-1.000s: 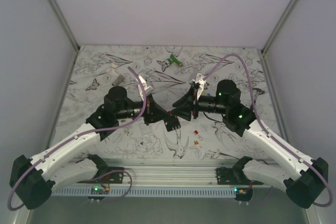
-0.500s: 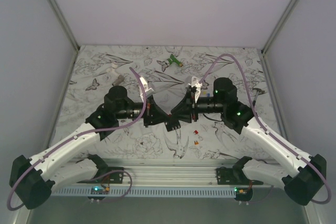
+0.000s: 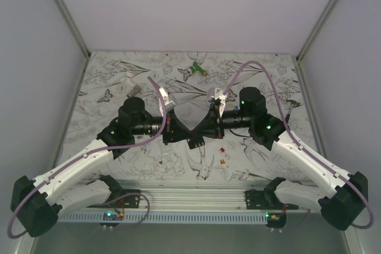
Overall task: Snap on the fuse box
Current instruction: Install the fuse at the fuse box base.
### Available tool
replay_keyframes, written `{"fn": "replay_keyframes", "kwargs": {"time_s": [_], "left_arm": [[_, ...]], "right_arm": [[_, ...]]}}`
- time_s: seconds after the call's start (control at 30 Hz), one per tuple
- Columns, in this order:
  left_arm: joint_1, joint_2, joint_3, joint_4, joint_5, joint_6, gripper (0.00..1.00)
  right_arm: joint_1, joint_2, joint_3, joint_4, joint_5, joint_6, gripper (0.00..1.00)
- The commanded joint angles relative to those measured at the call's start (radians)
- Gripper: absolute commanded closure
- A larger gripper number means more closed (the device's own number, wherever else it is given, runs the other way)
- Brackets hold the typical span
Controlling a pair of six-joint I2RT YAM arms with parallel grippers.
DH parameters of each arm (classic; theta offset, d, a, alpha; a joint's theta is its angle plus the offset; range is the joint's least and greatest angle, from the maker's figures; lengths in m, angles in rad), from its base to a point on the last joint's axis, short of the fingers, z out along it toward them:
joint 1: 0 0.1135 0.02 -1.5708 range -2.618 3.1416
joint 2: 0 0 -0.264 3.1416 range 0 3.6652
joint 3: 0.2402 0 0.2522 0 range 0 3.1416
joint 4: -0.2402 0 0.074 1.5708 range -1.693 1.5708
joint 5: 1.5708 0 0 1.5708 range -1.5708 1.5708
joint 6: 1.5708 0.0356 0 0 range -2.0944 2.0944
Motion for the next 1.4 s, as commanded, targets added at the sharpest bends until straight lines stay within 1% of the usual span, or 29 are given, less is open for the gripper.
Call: {"fn": "replay_keyframes", "kwargs": {"time_s": [0.0,0.17,0.3,0.33,0.4,0.43,0.47,0.57,0.63,0.7,0.77,0.83,0.97,1.1,1.2,1.37], "left_arm": [[-0.010,-0.002,0.027,0.029,0.037,0.022,1.00],[-0.010,-0.002,0.010,0.029,0.030,0.028,1.00],[-0.008,-0.013,-0.014,0.026,-0.010,0.022,1.00],[-0.005,-0.018,-0.021,0.022,-0.031,0.021,0.96],[0.005,-0.036,-0.042,0.011,-0.103,0.013,0.82],[0.011,-0.042,-0.054,0.004,-0.128,0.007,0.77],[0.018,-0.055,-0.068,-0.004,-0.185,-0.002,0.68],[0.037,-0.088,-0.112,-0.027,-0.300,-0.029,0.54],[0.046,-0.109,-0.133,-0.053,-0.368,-0.038,0.48],[0.052,-0.127,-0.147,-0.094,-0.448,-0.049,0.40],[0.059,-0.139,-0.157,-0.123,-0.521,-0.060,0.36],[0.064,-0.145,-0.165,-0.161,-0.599,-0.072,0.29],[0.076,-0.156,-0.169,-0.228,-0.742,-0.096,0.19],[0.092,-0.151,-0.173,-0.265,-0.838,-0.112,0.11],[0.118,-0.132,-0.170,-0.293,-0.878,-0.135,0.04],[0.165,-0.099,-0.166,-0.312,-0.888,-0.169,0.00]], "right_arm": [[-0.005,0.006,0.045,0.003,-0.014,-0.017,0.91],[-0.006,0.001,0.046,-0.008,0.008,-0.026,1.00],[-0.005,0.003,0.048,-0.019,0.041,-0.025,1.00],[-0.005,0.006,0.050,-0.026,0.061,-0.024,1.00],[-0.005,0.015,0.053,-0.051,0.110,-0.017,1.00],[-0.003,0.020,0.054,-0.056,0.141,-0.007,1.00],[0.004,0.028,0.056,-0.072,0.180,0.001,1.00],[0.044,0.058,0.069,-0.118,0.360,0.034,1.00],[0.074,0.086,0.083,-0.150,0.479,0.065,1.00],[0.099,0.118,0.104,-0.185,0.586,0.101,1.00],[0.129,0.150,0.127,-0.216,0.693,0.130,1.00],[0.154,0.181,0.146,-0.237,0.813,0.163,1.00],[0.172,0.248,0.172,-0.268,0.955,0.233,1.00],[0.193,0.336,0.190,-0.290,1.068,0.281,1.00],[0.210,0.393,0.197,-0.285,1.118,0.306,1.00],[0.236,0.485,0.209,-0.270,1.202,0.329,1.00]]}}
